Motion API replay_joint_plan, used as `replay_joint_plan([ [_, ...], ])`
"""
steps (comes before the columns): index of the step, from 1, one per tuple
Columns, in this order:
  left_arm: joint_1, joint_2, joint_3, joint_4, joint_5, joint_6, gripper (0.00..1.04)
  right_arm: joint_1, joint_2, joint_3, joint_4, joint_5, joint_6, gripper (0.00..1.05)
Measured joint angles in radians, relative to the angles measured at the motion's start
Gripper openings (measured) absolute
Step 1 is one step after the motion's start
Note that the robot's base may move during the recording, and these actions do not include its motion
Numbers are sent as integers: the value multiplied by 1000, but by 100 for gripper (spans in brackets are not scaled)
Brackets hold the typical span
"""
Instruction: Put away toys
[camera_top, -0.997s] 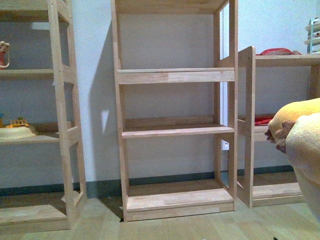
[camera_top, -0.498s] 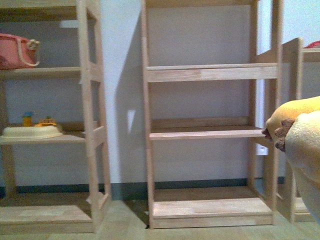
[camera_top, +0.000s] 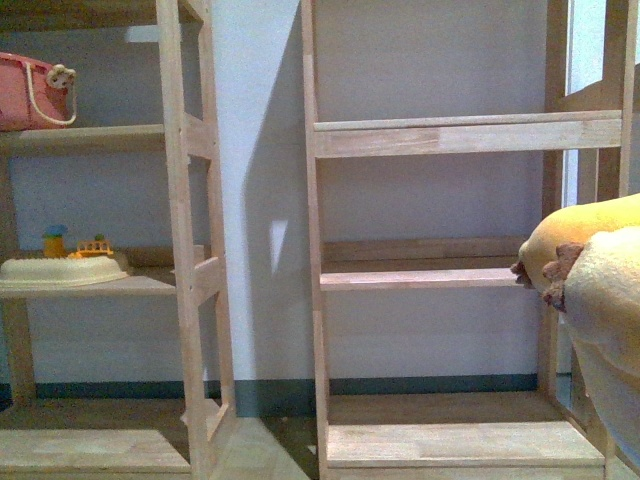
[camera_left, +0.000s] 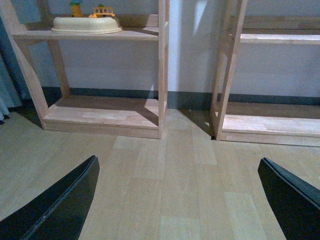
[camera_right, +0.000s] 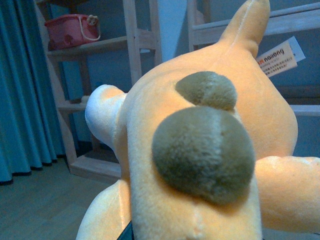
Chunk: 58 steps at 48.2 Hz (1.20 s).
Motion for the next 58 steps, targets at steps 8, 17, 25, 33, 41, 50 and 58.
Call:
replay_joint_plan([
  [8, 0, 0, 0, 0, 0, 0, 99, 0, 0, 0, 0, 0, 0, 8],
  [17, 0, 0, 0, 0, 0, 0, 99, 0, 0, 0, 0, -1, 0, 8],
  [25, 1, 0, 0, 0, 0, 0, 99, 0, 0, 0, 0, -1, 0, 8],
  [33, 0, 0, 0, 0, 0, 0, 99, 0, 0, 0, 0, 1, 0, 8],
  [41, 0, 0, 0, 0, 0, 0, 99, 0, 0, 0, 0, 1, 0, 8],
  [50, 0, 0, 0, 0, 0, 0, 99, 0, 0, 0, 0, 0, 0, 8],
  [58, 0, 0, 0, 0, 0, 0, 99, 0, 0, 0, 0, 0, 0, 8],
])
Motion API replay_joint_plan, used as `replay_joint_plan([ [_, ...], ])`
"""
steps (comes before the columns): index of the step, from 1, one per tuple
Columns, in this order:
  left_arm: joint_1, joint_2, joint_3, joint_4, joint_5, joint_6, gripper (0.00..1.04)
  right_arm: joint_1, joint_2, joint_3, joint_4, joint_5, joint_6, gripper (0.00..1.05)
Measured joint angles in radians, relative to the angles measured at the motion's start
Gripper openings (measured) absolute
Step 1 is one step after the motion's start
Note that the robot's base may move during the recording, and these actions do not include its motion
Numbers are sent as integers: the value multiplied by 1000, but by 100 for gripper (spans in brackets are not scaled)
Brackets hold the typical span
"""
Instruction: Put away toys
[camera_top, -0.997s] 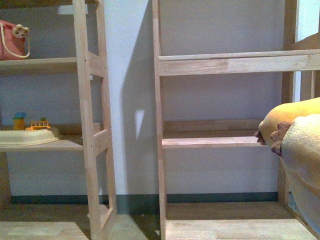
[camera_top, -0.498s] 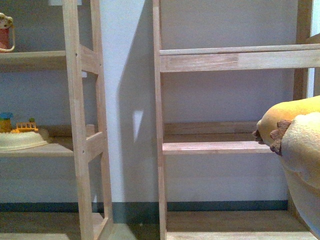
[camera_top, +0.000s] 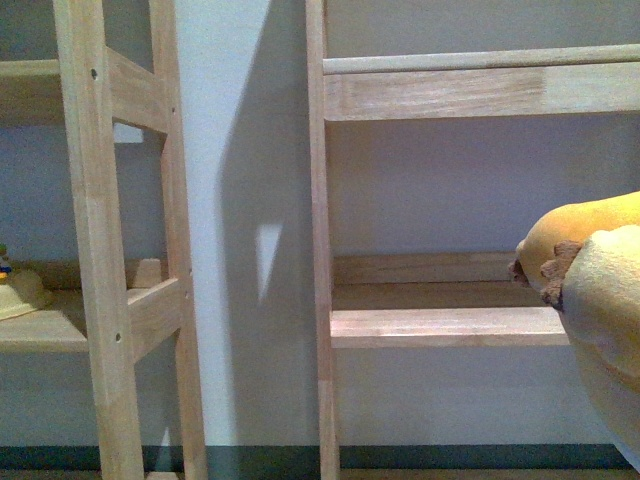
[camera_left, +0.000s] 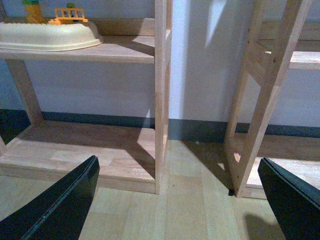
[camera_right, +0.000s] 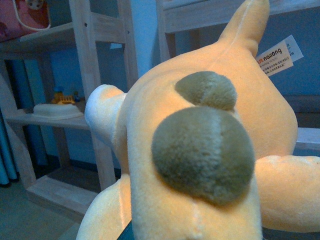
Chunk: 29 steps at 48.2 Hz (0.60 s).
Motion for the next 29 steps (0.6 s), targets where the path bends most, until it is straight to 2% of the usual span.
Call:
replay_joint_plan([
  [29, 0, 0, 0, 0, 0, 0, 99, 0, 0, 0, 0, 1, 0, 8],
])
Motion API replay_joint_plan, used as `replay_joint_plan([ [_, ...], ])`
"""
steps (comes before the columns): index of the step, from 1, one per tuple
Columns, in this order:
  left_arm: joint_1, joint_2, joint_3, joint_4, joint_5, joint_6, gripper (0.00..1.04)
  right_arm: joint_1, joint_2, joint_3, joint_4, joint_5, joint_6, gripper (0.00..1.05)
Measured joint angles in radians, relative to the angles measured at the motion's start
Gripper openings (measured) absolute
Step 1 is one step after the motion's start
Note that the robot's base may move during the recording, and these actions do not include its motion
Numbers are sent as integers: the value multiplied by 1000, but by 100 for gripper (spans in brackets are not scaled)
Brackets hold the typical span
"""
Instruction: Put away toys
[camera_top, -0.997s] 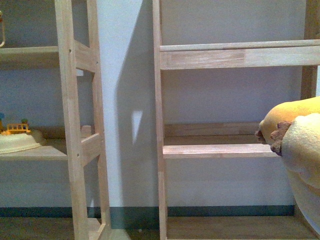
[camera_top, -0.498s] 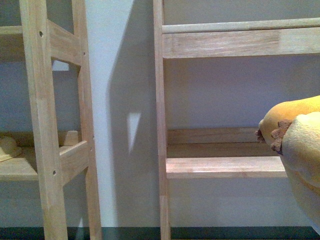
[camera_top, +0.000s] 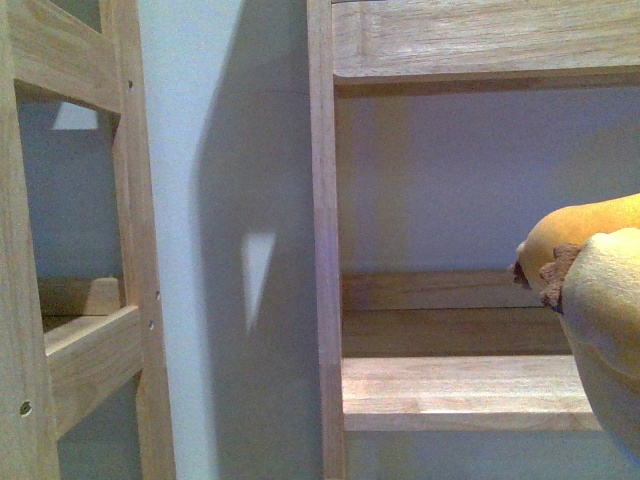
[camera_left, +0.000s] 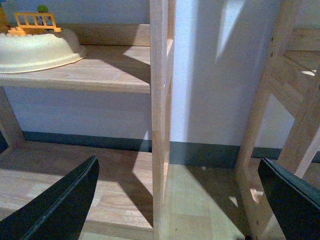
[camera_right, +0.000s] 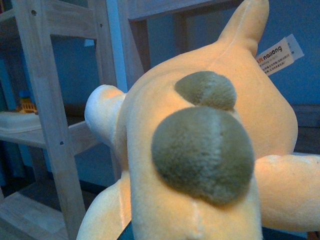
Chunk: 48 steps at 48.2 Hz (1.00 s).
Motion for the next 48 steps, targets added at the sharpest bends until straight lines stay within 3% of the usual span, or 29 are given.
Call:
replay_joint_plan([
  [19, 0, 0, 0, 0, 0, 0, 99, 0, 0, 0, 0, 0, 0, 8],
  [23, 0, 0, 0, 0, 0, 0, 99, 8, 11, 14, -128, 100, -24, 8],
  [30, 0, 0, 0, 0, 0, 0, 99, -93, 112, 50, -217, 91, -24, 8],
  [38, 0, 0, 0, 0, 0, 0, 99, -275, 251, 311, -136, -65, -15, 8],
  [48, 0, 0, 0, 0, 0, 0, 99, -331, 375, 516, -95, -117, -2, 8],
])
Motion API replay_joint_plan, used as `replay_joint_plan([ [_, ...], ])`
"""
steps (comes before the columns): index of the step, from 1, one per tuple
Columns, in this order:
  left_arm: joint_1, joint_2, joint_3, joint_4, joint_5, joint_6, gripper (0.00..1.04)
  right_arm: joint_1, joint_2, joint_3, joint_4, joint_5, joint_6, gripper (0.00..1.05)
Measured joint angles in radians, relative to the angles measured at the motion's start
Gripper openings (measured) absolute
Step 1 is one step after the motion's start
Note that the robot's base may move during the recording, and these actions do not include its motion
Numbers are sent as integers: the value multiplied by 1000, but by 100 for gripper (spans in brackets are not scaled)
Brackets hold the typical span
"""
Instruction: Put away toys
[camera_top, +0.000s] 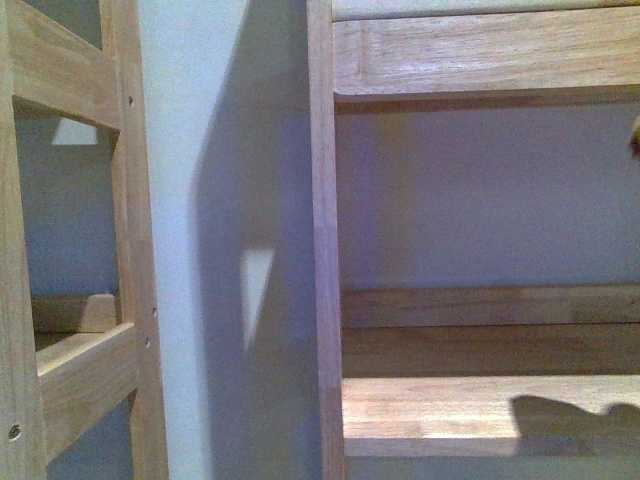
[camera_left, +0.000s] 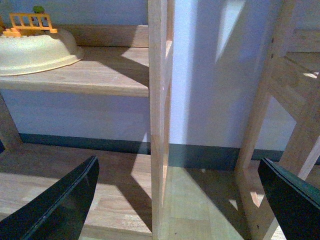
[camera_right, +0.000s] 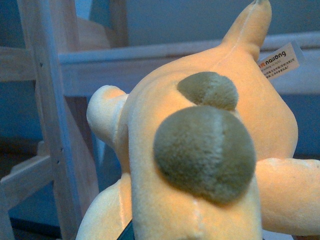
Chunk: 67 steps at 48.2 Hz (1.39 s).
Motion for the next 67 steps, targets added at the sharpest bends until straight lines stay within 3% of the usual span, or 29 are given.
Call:
replay_joint_plan([
  [10, 0, 0, 0, 0, 0, 0, 99, -1, 117, 173, 16, 5, 0, 8],
  [17, 0, 0, 0, 0, 0, 0, 99, 42, 221, 319, 29, 60, -16, 8],
  [41, 0, 0, 0, 0, 0, 0, 99, 319, 812, 972, -91, 269, -123, 8],
  [55, 0, 0, 0, 0, 0, 0, 99, 393, 1090, 1304, -237, 298, -36, 8],
  [67, 0, 0, 0, 0, 0, 0, 99, 415, 1237, 1458, -296, 245, 29, 8],
])
